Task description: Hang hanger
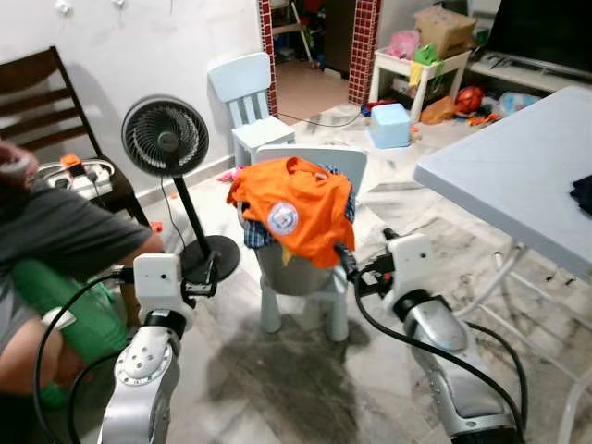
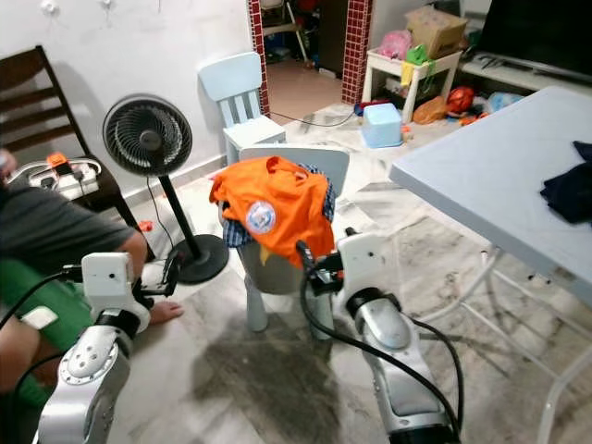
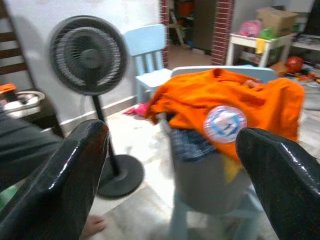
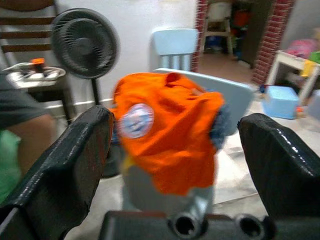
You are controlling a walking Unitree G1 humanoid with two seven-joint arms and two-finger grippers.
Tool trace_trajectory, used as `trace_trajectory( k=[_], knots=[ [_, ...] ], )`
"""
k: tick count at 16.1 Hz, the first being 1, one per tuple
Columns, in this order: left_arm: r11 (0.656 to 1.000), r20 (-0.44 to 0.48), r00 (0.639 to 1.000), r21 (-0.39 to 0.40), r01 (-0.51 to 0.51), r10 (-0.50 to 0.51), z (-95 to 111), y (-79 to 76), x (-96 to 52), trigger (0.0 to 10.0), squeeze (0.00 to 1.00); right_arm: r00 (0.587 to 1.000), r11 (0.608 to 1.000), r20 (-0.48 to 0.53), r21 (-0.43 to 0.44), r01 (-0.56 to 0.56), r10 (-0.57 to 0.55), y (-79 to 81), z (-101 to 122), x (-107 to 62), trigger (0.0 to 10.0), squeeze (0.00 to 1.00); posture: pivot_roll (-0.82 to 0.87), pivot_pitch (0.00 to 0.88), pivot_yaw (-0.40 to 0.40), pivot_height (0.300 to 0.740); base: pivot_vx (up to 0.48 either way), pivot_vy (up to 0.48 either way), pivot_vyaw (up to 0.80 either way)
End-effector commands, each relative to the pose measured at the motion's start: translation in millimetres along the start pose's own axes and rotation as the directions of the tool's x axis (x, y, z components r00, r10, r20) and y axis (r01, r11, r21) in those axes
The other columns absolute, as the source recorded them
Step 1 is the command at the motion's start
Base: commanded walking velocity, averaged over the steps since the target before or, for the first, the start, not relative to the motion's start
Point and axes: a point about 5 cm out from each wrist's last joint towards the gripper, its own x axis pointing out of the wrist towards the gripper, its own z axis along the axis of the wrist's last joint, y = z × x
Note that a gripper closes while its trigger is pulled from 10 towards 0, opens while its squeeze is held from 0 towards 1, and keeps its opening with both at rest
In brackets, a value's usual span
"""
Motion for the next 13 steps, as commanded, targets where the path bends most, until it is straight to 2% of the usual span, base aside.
trace_trajectory(
  k=[1, 3, 5, 9, 13],
  knots=[
    [1.0, 0.008, 1.0, 0.009, 0.027, -0.027, 2, -6.2, 1.0, 10.0, 0.0, 0.997, 0.997, 0.029, -0.024, 0.071, -0.07, -15.9, 4, -2.5, 10.0, 0.0, -0.12, 0.0, 0.041, 0.74, 0.394, 0.0, 0.0],
    [0.998, -0.001, 1.0, 0.058, 0.009, -0.009, -1, -3.7, 3.2, 10.0, 0.0, 0.989, 0.991, 0.058, 0.012, 0.134, -0.135, -24.3, 7, -2.5, 10.0, 0.0, -0.11, 0.0, 0.064, 0.74, 0.0, 0.0, 0.0],
    [0.992, 0.036, 0.998, 0.119, 0.053, -0.058, 7, -7.9, 10.2, 10.0, 0.0, 0.98, 0.982, 0.06, 0.037, 0.188, -0.19, -28.9, 5, -2.0, 10.0, 0.0, -0.1, 0.0, 0.088, 0.74, 0.0, 0.0, 0.0],
    [0.982, 0.056, 0.992, 0.157, 0.107, -0.117, 18, -9.7, 34.2, 10.0, 0.0, 0.959, 0.964, 0.107, 0.047, 0.26, -0.264, -33.2, 7, 2.9, 10.0, 0.0, -0.12, 0.0, 0.17, 0.74, 0.0, 0.0, 0.0],
    [0.979, 0.077, 0.987, 0.159, 0.126, -0.139, 23, -16.0, 44.1, 10.0, 0.0, 0.955, 0.963, 0.124, 0.04, 0.267, -0.27, -38.3, 8, 9.7, 10.0, 0.0, -0.11, 0.0, 0.164, 0.74, 0.0, 0.0, 0.0]
  ],
)
